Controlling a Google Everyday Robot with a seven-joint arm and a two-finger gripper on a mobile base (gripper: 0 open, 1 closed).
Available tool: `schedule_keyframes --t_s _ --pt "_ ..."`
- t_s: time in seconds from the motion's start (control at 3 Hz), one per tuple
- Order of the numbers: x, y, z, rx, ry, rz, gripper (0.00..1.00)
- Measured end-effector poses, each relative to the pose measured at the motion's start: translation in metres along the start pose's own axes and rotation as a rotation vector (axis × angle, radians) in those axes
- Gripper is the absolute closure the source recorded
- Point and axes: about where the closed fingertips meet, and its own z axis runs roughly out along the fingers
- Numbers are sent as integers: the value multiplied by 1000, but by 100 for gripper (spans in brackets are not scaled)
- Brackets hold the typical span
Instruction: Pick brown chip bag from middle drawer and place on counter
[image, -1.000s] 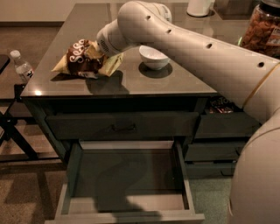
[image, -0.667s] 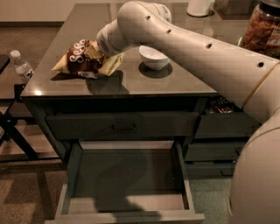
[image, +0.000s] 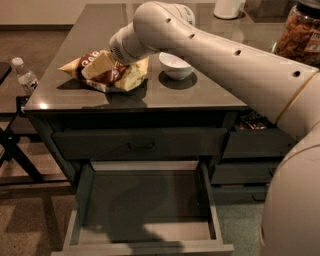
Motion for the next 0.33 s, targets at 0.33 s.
schedule_keyframes --t_s 0.33 --pt "0 0 0 0 0 0 0"
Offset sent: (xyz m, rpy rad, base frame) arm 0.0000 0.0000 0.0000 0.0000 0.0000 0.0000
